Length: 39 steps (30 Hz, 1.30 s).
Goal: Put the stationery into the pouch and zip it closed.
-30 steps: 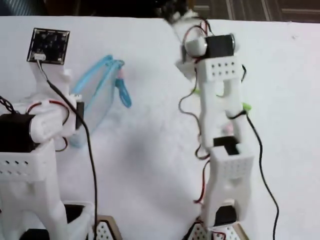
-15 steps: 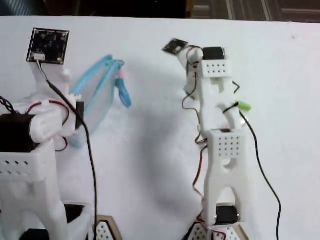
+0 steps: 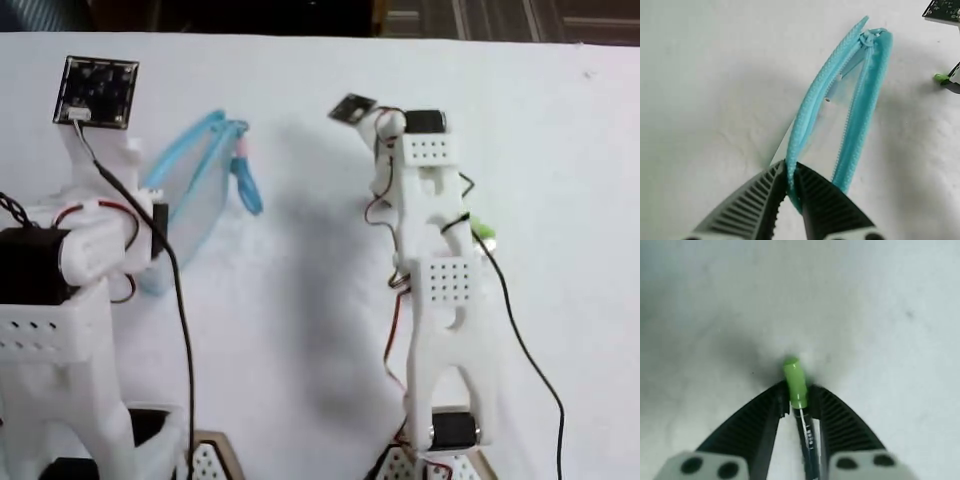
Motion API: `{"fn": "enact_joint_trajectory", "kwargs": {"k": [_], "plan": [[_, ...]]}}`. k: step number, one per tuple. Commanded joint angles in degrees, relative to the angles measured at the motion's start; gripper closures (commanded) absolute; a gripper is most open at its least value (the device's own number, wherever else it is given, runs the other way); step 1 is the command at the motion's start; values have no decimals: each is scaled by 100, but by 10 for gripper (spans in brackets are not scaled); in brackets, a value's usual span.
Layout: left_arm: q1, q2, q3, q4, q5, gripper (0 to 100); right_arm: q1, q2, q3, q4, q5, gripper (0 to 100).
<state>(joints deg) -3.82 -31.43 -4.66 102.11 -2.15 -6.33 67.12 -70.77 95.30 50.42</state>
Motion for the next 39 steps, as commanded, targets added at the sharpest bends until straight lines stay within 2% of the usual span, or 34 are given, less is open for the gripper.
{"fn": "enact_joint_trajectory", "kwargs": {"k": [1,5,9,16,20,22,28,30,35,39], "plan": [[31,13,0,18,53,978,-4,-66,-185,48,62,981],[31,13,9,18,53,978,-48,-418,-862,567,-290,982],[22,13,-9,18,53,978,-154,-884,-1556,602,-782,982],[22,4,-9,18,53,978,-611,-1921,-2523,593,-2224,981],[22,4,-9,18,53,978,-1024,-2897,-2462,558,-3288,981],[22,4,-9,18,53,978,-1262,-3389,-2462,514,-3578,981],[13,4,18,18,53,978,-1692,-4690,-2400,611,-3675,981],[31,4,26,18,53,978,-1710,-5068,-2409,620,-3745,981],[31,4,9,18,53,978,-1684,-6097,-2374,629,-4677,981],[31,4,-9,18,53,978,-1411,-7055,-1530,629,-5073,981]]}}
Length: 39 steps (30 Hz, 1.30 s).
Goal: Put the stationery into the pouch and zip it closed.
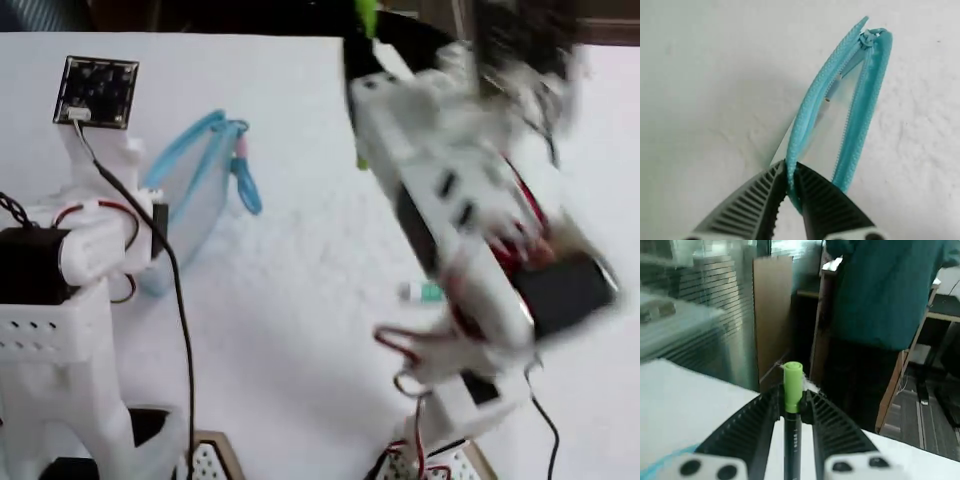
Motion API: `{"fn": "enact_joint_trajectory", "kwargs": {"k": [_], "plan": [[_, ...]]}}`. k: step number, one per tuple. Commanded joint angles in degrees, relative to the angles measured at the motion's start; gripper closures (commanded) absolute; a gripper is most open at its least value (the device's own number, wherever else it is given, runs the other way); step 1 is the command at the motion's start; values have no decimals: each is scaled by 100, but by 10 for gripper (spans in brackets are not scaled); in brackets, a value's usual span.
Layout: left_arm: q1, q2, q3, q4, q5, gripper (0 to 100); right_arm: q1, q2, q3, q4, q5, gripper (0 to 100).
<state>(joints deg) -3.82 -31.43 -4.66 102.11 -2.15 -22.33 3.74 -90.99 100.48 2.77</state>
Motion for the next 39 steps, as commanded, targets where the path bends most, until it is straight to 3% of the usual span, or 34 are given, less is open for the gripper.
{"fn": "enact_joint_trajectory", "kwargs": {"k": [1,10,15,21,26,33,35,39], "plan": [[31,4,-9,18,53,978,233,-989,879,110,-422,981],[31,4,-9,18,53,978,251,-3582,5626,66,-598,981],[31,4,-9,18,53,978,268,-4189,7666,-620,-615,981],[31,4,-9,18,53,978,251,-4629,9987,-2897,-615,981],[31,4,-9,18,53,978,277,-5086,11754,-5859,-651,981],[31,4,-9,18,53,978,251,-5657,12659,-9402,-2110,981],[31,4,-9,18,53,978,66,-5631,12519,-9815,-2347,981],[31,4,-9,18,53,978,-760,-5358,11859,-9516,-2374,981]]}}
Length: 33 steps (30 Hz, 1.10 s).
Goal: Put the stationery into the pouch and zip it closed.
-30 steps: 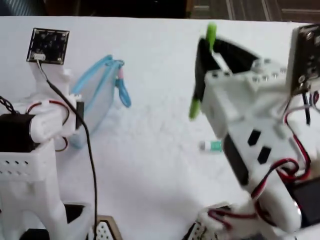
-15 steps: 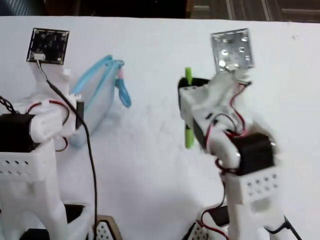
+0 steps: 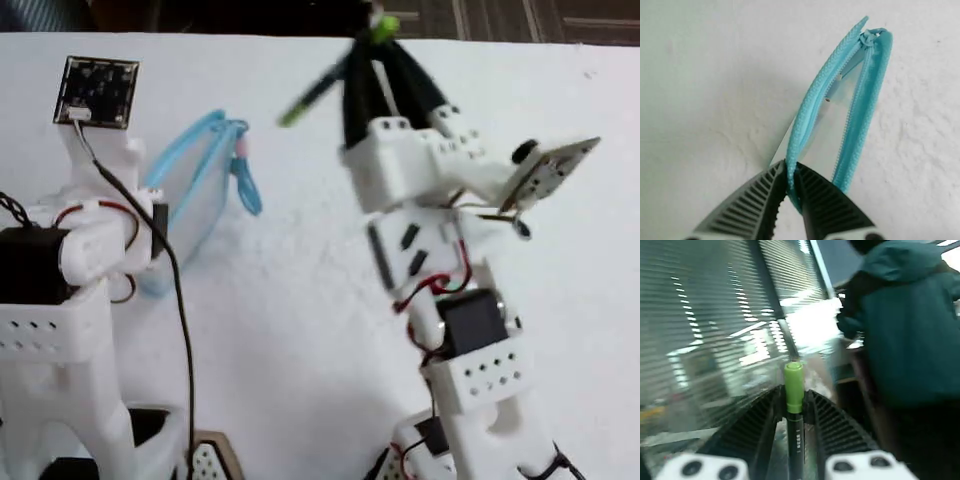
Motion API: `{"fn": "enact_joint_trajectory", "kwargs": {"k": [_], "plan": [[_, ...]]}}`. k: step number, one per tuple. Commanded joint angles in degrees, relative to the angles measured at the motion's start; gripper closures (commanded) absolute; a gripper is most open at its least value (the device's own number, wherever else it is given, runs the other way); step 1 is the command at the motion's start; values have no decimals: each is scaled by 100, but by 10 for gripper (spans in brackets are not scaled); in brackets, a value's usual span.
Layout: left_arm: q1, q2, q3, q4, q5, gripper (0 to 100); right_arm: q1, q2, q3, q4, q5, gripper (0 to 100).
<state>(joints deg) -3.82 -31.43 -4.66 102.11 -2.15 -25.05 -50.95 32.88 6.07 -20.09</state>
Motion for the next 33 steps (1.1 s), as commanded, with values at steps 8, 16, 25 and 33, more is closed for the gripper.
{"fn": "enact_joint_trajectory", "kwargs": {"k": [8,16,25,33], "plan": [[31,4,-9,18,53,978,-1200,1270,-1134,-48,-97,981],[31,4,-9,18,53,978,-1218,1727,-1116,251,-88,981],[31,4,-9,18,53,978,-1930,1815,-1116,1534,369,951],[31,4,-9,18,53,978,-2018,1701,-1292,1666,413,624]]}}
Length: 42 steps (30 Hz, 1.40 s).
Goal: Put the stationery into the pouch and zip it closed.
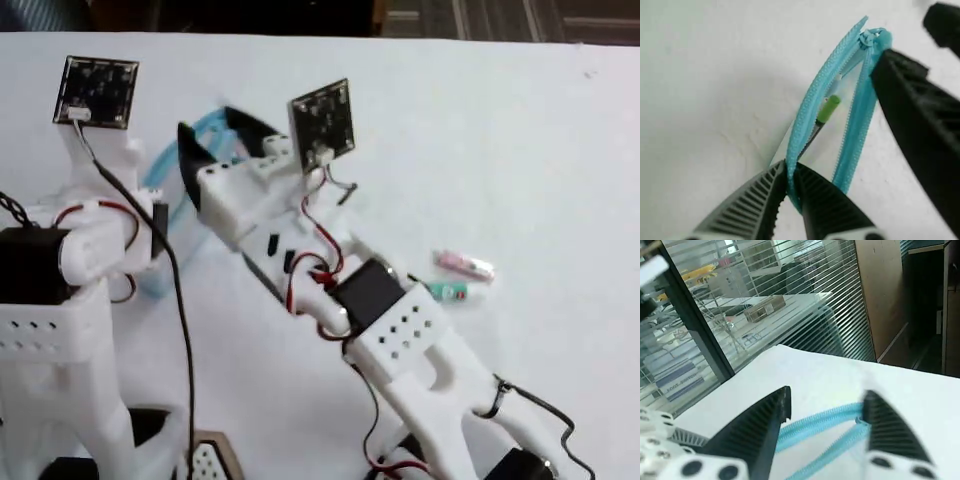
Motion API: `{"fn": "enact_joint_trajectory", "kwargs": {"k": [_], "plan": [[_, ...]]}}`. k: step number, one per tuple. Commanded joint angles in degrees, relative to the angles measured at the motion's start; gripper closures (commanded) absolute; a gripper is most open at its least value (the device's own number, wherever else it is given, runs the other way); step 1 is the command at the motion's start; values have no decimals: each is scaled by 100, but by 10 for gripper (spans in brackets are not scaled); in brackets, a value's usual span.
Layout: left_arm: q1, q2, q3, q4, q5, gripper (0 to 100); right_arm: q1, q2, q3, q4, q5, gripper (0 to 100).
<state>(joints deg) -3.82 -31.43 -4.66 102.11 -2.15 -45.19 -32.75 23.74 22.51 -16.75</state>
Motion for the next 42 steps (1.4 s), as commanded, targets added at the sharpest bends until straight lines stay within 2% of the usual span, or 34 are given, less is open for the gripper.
{"fn": "enact_joint_trajectory", "kwargs": {"k": [1,5,10,14,21,24,27,30,34,42], "plan": [[31,4,-9,18,53,978,48,-163,-431,-4,79,633],[31,4,-9,18,53,978,462,-303,-738,-22,88,667],[31,4,-9,18,53,978,1745,-171,-1090,189,369,688],[31,4,-9,18,53,978,2598,154,-1327,1279,1749,689],[31,4,-9,18,53,978,3767,813,-1451,4119,5319,690],[31,4,-9,18,53,978,4189,1191,-1459,5138,6382,690],[31,4,-9,18,44,978,4462,1596,-1459,6000,7077,690],[31,4,18,18,44,978,4541,2070,-1459,6580,7411,690],[31,4,26,18,44,978,4444,2756,-1451,7160,7464,690],[22,4,35,18,44,978,4374,3864,-1451,6800,7464,690]]}}
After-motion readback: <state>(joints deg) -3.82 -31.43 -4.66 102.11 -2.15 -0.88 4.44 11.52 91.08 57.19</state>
